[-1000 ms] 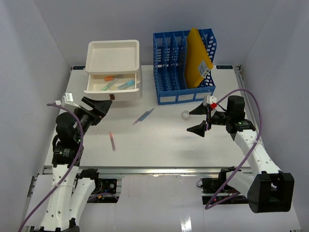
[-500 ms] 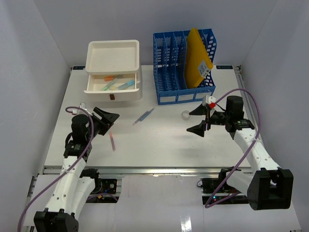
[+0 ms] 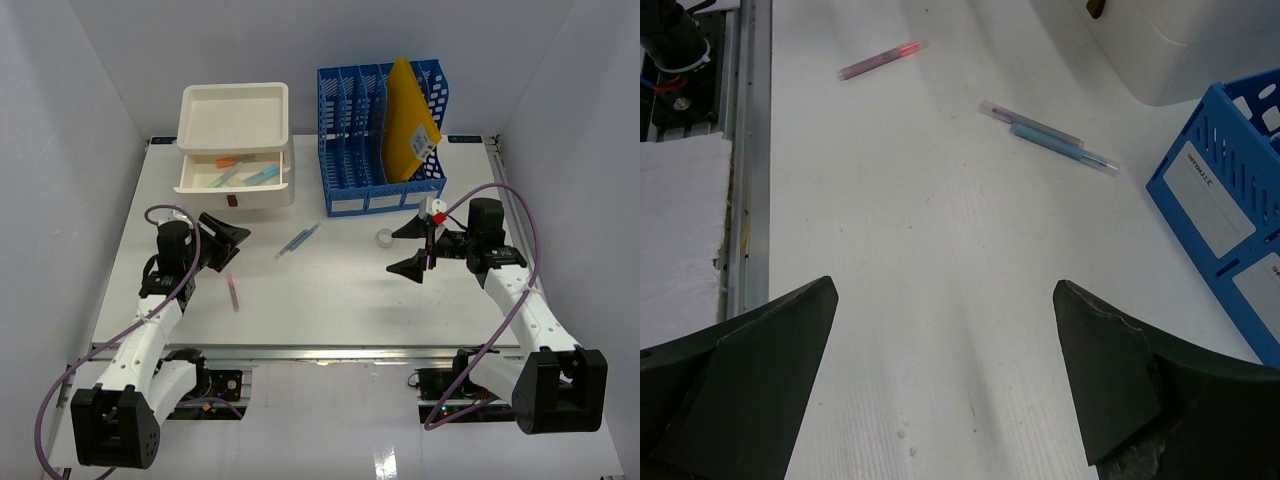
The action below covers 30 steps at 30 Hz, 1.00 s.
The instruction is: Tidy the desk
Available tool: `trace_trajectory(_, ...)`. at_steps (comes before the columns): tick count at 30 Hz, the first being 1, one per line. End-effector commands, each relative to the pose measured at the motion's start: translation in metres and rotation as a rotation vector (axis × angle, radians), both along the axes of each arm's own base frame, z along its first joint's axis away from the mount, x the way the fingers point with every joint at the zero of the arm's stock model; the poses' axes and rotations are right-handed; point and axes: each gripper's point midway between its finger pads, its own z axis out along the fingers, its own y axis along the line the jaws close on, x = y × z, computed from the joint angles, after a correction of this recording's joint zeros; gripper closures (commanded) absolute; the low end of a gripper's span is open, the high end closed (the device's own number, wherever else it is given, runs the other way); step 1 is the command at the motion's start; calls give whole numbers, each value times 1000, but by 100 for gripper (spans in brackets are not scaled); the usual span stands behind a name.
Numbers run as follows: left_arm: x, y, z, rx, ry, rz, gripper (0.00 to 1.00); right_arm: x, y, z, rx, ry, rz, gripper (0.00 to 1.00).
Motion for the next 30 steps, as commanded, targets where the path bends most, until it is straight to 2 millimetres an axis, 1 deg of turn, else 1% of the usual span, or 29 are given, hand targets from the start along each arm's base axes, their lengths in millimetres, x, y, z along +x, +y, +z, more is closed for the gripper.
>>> trace_trajectory(1,13,2,20,-1,-41,15,27,-2,-1,10,6,-34,2,5)
trace_trajectory(5,14,2,18,-7,-23,21,30,-3,-1,13,9,-41,4,5)
trace_trajectory(9,10,3,15,-2,-5,26,32,-5,-1,17,15,-51,6,5)
trace_trajectory(13,2,4,10,-12,15,40,37,-5,-1,20,18,-58,7,5)
trace_trajectory(15,3,6,5,-1,31,50,39,-6,0,20,18,-58,8,4)
trace_trajectory(16,4,8,2,6,46,57,42,-6,0,21,18,-60,8,5)
trace_trajectory(18,12,11,2,20,68,81,47,-6,0,22,19,-64,9,5)
trace_trajectory(20,22,13,6,21,77,98,48,-8,0,22,21,-66,12,5)
trace_trajectory(26,63,24,24,61,66,166,48,-8,-1,26,18,-87,4,5)
trace_trajectory(27,68,25,21,67,79,175,48,-8,-1,27,18,-90,3,4)
trace_trajectory(30,92,31,35,80,71,218,48,-8,-1,28,17,-95,2,4)
